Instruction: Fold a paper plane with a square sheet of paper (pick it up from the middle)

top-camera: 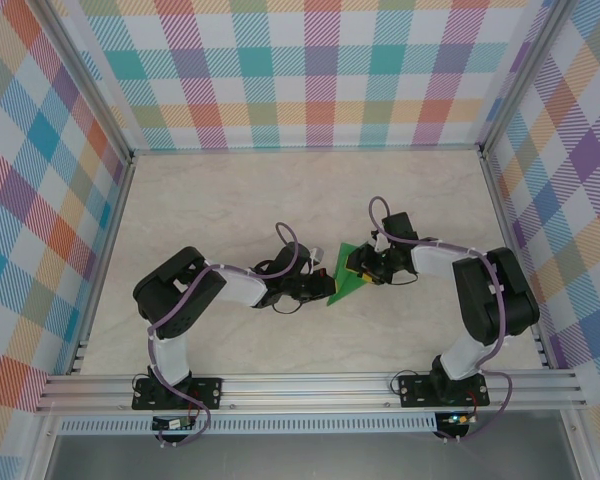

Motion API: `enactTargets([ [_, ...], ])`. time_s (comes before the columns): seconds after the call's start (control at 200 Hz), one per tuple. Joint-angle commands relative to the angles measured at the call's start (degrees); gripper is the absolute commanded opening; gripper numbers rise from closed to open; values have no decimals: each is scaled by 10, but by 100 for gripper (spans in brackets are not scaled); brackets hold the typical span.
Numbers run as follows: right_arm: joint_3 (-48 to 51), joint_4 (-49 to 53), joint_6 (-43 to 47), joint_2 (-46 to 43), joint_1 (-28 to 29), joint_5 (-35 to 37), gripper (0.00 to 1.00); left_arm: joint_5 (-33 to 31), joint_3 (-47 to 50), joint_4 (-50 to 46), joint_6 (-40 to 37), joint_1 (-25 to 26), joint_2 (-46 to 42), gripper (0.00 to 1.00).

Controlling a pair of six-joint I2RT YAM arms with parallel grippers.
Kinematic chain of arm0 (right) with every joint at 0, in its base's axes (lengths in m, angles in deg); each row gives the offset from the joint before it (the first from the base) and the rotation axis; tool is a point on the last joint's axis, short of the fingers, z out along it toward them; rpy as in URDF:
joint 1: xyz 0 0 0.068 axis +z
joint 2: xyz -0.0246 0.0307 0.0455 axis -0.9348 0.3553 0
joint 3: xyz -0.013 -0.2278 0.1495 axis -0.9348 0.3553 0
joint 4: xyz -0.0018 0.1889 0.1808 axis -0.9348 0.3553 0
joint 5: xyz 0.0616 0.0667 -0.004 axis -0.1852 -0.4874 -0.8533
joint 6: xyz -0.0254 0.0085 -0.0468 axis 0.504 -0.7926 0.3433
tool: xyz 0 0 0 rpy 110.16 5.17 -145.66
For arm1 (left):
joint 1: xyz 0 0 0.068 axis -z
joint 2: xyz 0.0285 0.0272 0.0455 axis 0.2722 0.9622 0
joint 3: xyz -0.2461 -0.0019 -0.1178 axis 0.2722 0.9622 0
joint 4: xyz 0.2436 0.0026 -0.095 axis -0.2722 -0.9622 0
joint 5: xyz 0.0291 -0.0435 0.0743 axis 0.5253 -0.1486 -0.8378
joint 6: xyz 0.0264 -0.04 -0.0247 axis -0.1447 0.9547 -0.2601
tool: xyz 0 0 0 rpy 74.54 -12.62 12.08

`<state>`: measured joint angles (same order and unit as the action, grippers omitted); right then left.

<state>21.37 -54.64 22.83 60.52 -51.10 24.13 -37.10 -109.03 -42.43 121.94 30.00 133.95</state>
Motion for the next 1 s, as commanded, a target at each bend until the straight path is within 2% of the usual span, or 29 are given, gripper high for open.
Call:
enactTargets([
  [0.0, -17, -9, 10, 10, -2, -4, 48, 8, 0, 15, 8, -6, 8, 0],
  [0.17, -18, 4, 4, 22, -2, 8, 48, 8, 1, 13, 8, -7, 2, 3],
  [0.315, -20, 20, -2, 32, -2, 24, 48, 10, 6, 13, 13, -11, -13, 21],
  [0.43, -21, 28, -9, 38, -3, 33, 49, 6, 11, 4, 9, -18, -33, 28],
  [0.605, -28, 47, -10, 44, -2, 43, 49, -21, 12, -36, -10, -22, -74, 31],
  [0.74, -34, 62, -9, 45, -2, 56, 50, -46, 30, -12, -8, -21, -103, 36],
  [0.995, -38, 82, -18, 59, -2, 74, 53, -4, -1, 17, -2, -19, -88, 35],
])
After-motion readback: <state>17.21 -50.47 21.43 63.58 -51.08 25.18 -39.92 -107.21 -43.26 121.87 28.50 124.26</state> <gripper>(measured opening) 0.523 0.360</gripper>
